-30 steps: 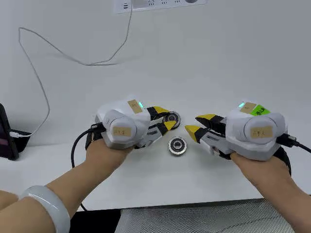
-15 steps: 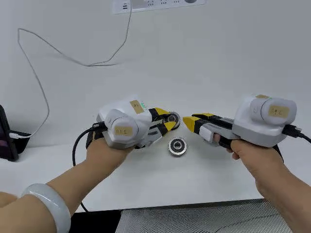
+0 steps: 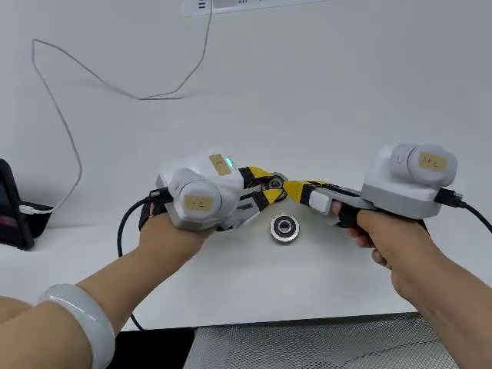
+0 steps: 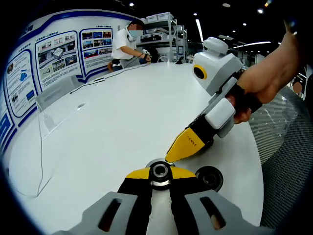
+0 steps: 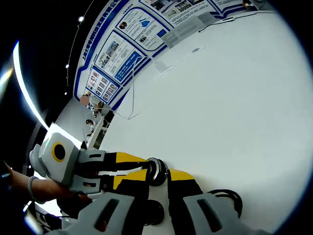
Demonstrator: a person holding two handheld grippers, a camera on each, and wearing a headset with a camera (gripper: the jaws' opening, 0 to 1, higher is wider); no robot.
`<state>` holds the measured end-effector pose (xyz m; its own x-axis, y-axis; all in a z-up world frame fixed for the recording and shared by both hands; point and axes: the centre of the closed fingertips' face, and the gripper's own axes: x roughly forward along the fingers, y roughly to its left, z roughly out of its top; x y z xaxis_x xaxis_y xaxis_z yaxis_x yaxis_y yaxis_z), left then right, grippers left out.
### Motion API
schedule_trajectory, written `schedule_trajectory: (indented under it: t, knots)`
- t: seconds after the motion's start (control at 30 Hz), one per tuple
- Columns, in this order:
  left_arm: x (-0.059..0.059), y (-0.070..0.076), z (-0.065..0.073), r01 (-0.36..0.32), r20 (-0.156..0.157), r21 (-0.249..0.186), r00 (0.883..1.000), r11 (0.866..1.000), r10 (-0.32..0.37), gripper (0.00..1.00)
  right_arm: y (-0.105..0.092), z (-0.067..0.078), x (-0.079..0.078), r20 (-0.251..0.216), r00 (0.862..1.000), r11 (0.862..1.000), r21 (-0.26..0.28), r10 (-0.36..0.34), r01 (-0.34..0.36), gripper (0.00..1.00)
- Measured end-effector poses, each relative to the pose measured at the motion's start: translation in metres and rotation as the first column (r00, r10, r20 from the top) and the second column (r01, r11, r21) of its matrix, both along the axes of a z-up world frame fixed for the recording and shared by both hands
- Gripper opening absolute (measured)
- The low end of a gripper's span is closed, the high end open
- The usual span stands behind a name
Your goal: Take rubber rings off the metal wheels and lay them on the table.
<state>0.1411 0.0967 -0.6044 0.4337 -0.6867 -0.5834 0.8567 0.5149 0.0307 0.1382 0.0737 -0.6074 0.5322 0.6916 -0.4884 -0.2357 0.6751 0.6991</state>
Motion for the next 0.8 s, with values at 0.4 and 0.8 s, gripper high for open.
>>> schedule_trajectory:
  t: [0.4,0.8]
  knots:
    - [-0.001,0.000,0.000,-0.009,-0.003,-0.010,1.000,1.000,0.009,0.13,0.007,-0.005,-0.001,-0.091,0.994,0.991,0.119,-0.053,0.064,0.17]
    - [-0.001,0.001,0.000,-0.020,-0.015,-0.019,1.000,1.000,0.020,0.13,0.010,0.004,-0.005,-0.120,0.992,0.979,0.192,-0.037,0.060,0.17]
